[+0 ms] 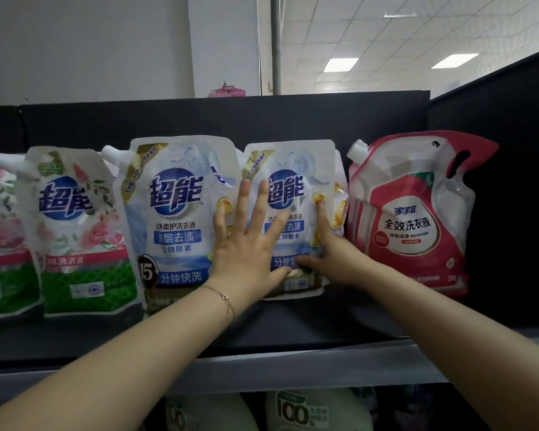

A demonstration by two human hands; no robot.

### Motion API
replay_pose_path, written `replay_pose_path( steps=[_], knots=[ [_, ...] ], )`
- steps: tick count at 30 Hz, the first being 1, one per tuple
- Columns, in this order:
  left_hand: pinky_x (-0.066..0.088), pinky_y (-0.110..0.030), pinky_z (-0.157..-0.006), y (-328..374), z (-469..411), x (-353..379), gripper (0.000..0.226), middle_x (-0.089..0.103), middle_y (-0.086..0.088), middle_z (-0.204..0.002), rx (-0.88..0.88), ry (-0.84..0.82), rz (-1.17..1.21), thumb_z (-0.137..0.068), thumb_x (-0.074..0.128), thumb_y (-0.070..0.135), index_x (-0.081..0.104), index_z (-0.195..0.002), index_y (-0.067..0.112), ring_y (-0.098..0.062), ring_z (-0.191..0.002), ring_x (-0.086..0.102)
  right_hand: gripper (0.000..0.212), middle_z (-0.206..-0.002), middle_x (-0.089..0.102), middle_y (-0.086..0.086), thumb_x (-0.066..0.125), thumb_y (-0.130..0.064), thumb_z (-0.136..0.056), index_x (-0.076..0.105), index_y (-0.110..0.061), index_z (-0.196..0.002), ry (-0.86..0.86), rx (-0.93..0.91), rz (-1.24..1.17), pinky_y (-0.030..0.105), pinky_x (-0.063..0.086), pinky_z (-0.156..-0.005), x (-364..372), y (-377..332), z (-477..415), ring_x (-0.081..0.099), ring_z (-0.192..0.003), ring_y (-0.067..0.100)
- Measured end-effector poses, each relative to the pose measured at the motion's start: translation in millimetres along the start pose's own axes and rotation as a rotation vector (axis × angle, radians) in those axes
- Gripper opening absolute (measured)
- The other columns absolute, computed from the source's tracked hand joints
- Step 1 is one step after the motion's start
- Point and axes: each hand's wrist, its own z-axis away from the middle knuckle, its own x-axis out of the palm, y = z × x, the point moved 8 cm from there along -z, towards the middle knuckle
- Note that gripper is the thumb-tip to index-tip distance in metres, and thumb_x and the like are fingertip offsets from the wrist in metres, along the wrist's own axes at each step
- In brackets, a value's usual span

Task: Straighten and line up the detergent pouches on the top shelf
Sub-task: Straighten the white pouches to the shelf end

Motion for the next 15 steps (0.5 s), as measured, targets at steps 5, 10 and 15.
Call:
replay_pose_path(
  steps=[5,10,15],
  knots=[
    [-0.015,-0.069,-0.099,-9.0,-7.1,29.7,0.111,-0.039,-0.002,-0.15,0.007,-0.193,-0.123,-0.066,0.023,0.094,-0.025,-0.146,0.033,-0.04,-0.127,-0.046,0.123,-0.15,0.036,0.012,0.07,-0.038,-0.083,-0.044,-0.051,-0.126,-0.015,0.03,0.03,0.042,0.042,-0.105,-1.9,5.8,2.4,0.05,-0.124,0.03],
    [-0.014,-0.072,-0.099,-7.1,-18.2,37.2,0.12,-0.026,0.0,-0.156,-0.036,-0.312,-0.113,-0.061,0.028,0.095,-0.023,-0.147,0.028,-0.043,-0.13,-0.042,0.113,-0.151,0.034,0.018,0.063,-0.049,-0.086,-0.034,-0.034,-0.141,0.011,0.11,0.122,0.036,0.044,-0.1,-9.0,7.8,13.5,0.052,-0.122,0.032],
    [0.006,-0.063,-0.109,17.6,-15.5,13.7,0.083,0.018,-0.005,-0.156,-0.044,-0.151,0.09,-0.083,0.041,0.07,0.026,-0.146,0.018,-0.029,-0.146,-0.001,0.055,-0.118,0.061,0.01,0.058,-0.04,-0.09,0.039,-0.021,-0.138,0.089,0.024,0.346,0.036,0.051,-0.08,-39.0,-5.9,48.4,0.061,-0.1,0.028]
  ],
)
